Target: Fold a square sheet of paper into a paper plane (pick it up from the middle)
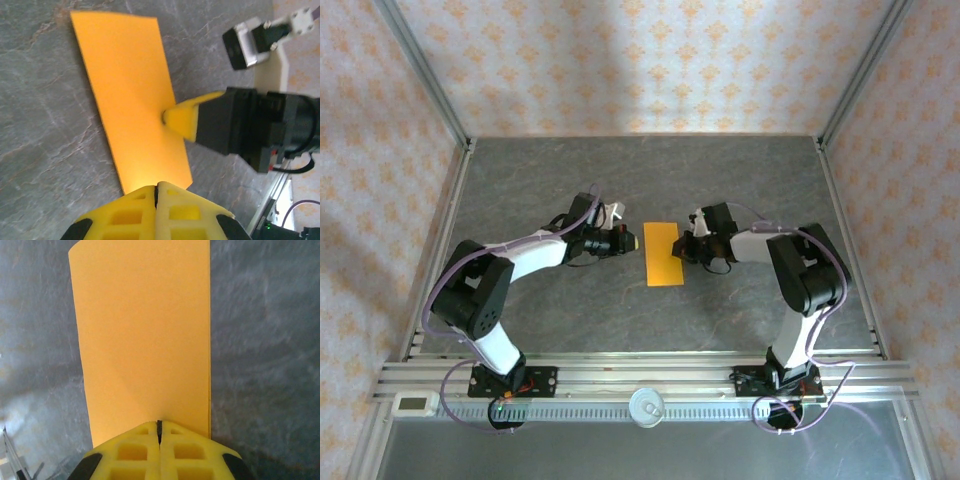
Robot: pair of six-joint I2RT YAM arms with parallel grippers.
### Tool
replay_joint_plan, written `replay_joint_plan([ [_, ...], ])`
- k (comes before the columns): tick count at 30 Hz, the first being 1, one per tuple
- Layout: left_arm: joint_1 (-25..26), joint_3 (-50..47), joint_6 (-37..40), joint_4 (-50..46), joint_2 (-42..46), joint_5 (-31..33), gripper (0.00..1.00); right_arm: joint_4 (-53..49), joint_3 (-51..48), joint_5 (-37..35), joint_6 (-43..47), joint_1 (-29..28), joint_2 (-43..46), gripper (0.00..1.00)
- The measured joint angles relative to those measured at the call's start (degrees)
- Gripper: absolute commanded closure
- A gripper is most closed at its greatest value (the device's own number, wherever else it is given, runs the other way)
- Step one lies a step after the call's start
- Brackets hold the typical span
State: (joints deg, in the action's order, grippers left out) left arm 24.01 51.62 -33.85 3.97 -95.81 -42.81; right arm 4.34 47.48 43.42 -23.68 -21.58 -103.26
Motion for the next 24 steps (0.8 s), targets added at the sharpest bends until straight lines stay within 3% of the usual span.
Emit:
replay_joint_plan([
  [5, 0.00, -0.04, -3.48, 3.02, -0.35, 0.24, 0.99, -0.26, -5.18, 0.22, -4.76, -2.38, 5.07, 0.87],
  [10, 0.33, 0.04, -5.86, 5.75, -2.60, 0.22, 0.97, -0.46, -9.66, -1.51, -9.51, -3.41, 13.68, 0.67],
  [17, 2.67, 4.90, -6.62, 5.66, -8.02, 0.28, 0.96, -0.46, -12.87, -3.82, -13.14, -3.34, 21.35, 0.61],
  [24, 2.99, 10.80, -5.49, 3.91, -12.90, 1.60, 0.97, -0.87, -15.67, -3.37, -16.83, -3.34, 23.17, 0.59],
])
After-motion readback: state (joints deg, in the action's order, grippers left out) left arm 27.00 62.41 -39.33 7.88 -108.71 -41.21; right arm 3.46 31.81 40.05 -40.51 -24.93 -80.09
